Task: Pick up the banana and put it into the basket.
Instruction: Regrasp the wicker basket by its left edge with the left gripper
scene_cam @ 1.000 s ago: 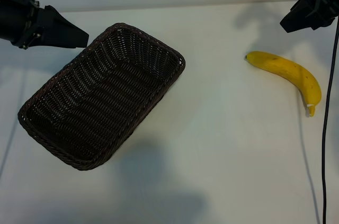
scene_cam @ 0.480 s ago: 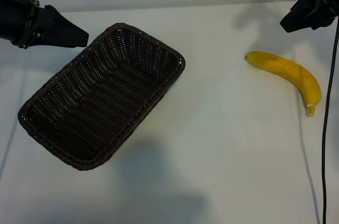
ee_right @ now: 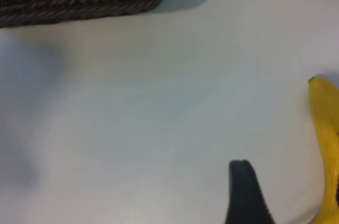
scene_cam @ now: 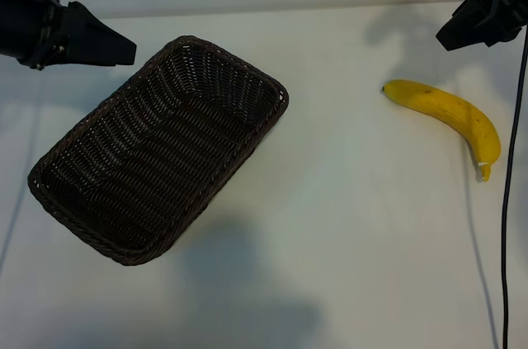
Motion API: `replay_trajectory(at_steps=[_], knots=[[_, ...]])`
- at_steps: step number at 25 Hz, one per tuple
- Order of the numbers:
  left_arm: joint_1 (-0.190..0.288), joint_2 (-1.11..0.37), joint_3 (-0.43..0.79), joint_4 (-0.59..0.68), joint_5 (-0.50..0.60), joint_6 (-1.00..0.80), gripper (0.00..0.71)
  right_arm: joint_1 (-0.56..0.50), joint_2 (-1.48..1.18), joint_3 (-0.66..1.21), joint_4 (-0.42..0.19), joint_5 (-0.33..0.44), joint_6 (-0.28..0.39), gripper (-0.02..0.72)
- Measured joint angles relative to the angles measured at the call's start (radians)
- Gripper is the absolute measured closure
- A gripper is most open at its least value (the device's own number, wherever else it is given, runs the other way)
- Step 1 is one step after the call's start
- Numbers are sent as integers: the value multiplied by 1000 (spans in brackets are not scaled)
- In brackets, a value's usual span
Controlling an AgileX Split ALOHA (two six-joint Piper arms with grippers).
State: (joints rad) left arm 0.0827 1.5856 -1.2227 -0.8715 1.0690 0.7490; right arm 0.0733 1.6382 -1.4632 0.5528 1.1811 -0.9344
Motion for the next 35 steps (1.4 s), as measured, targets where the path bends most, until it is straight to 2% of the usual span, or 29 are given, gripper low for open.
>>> replay_trajectory(at_steps=[11,16,23,31,35], knots=[[0,0,0,36,56,-140,283,0,0,0,0,0,0,283],[0,-42,0,149,63,-246,283,0,0,0,0,0,0,283],[0,-220,0,300,82,-414,283,0,0,0,0,0,0,283],[0,-366,0,551,103,-646,283,0,0,0,0,0,0,283],[0,-403,0,608,103,-705,283,0,0,0,0,0,0,283]])
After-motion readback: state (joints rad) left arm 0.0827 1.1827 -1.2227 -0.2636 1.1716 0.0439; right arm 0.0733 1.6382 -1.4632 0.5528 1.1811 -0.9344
